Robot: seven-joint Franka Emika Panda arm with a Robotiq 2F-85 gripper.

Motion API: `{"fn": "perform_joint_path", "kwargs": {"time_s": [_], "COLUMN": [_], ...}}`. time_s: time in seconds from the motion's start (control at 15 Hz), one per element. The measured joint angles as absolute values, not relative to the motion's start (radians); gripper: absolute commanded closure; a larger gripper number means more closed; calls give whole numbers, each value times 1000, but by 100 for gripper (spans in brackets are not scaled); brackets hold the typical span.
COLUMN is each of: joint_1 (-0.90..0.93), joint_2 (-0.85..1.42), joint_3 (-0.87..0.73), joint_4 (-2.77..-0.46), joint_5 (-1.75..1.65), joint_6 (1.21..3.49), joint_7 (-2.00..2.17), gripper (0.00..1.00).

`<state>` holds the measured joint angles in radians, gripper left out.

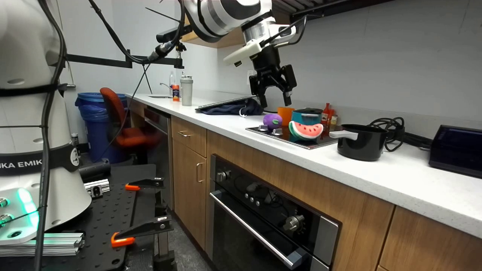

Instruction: Put the watermelon plushie inside the little pot and close the lid

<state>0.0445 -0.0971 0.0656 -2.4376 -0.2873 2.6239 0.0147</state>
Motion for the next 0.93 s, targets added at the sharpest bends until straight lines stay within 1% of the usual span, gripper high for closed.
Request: {"fn": "perform_joint_path", "kwargs": {"time_s": [0.27, 0.93], "joint_1": [46, 49], "joint_2": [-28, 196], "joint_3": [68, 32], "joint_4": [-2404, -2239], "joint_5": [-287, -307], "joint_6": [2659, 2849], "joint_7": [12, 121], "gripper": [0, 0]}}
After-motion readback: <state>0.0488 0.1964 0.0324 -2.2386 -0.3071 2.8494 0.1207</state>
